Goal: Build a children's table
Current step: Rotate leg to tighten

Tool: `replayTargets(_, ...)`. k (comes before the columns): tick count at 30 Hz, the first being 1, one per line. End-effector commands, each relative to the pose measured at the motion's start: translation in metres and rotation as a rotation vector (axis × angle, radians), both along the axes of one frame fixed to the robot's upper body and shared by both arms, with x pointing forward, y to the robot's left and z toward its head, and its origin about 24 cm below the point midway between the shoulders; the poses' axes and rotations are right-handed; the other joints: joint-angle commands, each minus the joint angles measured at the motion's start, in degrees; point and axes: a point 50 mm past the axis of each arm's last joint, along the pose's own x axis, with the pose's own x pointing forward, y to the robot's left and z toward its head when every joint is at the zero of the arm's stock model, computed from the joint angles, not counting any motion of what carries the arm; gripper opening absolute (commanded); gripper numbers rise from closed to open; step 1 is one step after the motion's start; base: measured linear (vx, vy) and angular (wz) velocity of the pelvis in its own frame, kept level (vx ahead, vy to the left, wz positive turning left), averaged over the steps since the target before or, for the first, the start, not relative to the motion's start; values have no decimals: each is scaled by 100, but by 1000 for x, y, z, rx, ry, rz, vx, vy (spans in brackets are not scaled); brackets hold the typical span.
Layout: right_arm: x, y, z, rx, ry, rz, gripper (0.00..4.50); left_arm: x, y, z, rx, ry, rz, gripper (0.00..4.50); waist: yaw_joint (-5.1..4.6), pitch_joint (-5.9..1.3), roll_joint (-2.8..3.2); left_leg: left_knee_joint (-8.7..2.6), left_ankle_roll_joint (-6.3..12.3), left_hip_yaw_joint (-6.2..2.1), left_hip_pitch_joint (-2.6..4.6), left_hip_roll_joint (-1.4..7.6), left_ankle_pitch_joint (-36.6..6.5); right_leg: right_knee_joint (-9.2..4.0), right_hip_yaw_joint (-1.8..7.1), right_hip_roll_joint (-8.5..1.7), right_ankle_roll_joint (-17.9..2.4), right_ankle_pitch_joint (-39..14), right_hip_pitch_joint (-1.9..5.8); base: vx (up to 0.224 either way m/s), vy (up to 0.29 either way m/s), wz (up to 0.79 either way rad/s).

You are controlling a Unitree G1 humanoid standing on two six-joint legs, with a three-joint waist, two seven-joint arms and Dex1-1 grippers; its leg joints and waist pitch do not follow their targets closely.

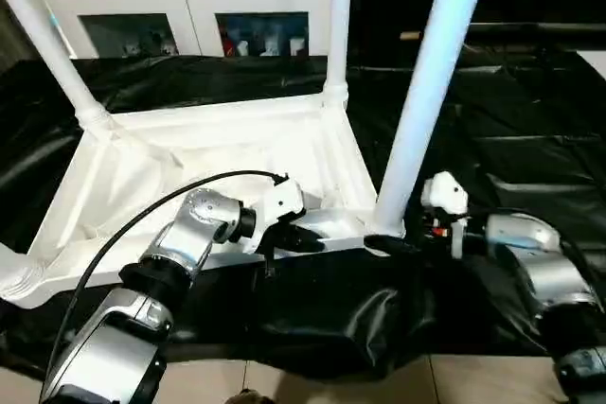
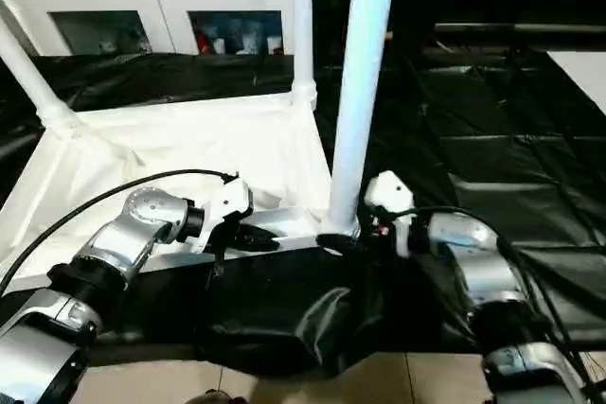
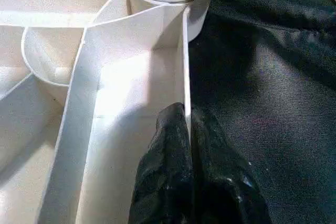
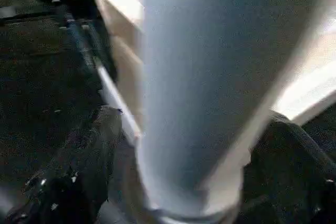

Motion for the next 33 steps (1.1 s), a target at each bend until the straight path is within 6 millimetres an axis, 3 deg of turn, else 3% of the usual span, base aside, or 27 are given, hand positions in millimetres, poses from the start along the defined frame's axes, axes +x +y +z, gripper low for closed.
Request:
replayTargets(1,5,2,5,-18,-26,11,387,-1,-2,5,-3,-8,-36,0,-3,-436,-119,-303,681,-112,118,241,-584,-289,199,-329,-1682,287,242,0,0,0)
replayTargets(7,6,3,2,-48,-24,42,317,-2,-1,5,-2,-13,-23,0,-2,-447,-148,-282,772,-111,99,242,-500,-282,190,-336,-1663,216,241,0,0,0)
replayTargets(10,7,3,1,-59,-27,51,297,-2,0,4,0,-12,-21,0,6,-460,-148,-242,852,-113,66,236,-354,-238,195,-327,-1678,427,225,0,0,0)
replayTargets(13,6,2,0,-57,-21,62,269,-2,1,4,0,-12,-20,0,8,-432,-152,-249,843,-104,66,231,-562,-275,193,-327,-1652,111,207,0,0,0)
replayTargets(17,7,1,-1,-66,-25,56,259,-2,1,4,3,-14,-17,0,1,-426,-148,-266,717,-109,76,241,-716,-294,203,-324,-1616,-138,199,0,0,0)
replayTargets(24,11,2,-5,-32,-30,-28,258,0,1,4,5,-27,14,0,-10,-429,-146,-260,739,-108,74,237,-671,-276,205,-321,-1648,-4,195,0,0,0)
replayTargets(27,21,6,-12,66,-35,-269,257,7,-3,3,-3,-42,92,0,-39,-418,-148,-283,633,-112,78,229,-765,-298,209,-323,-1618,-191,191,0,0,0)
replayTargets(31,28,18,-25,182,-5,-575,257,16,-9,5,-16,-78,171,0,-150,-408,-150,-330,387,-129,96,215,-936,-334,215,-325,-1534,-442,193,0,0,0)
replayTargets(33,28,35,-37,183,-7,-743,257,21,-14,6,-12,-98,207,0,-178,-408,-101,-340,318,-132,101,214,-889,-334,225,-322,-1502,-369,174,0,0,0)
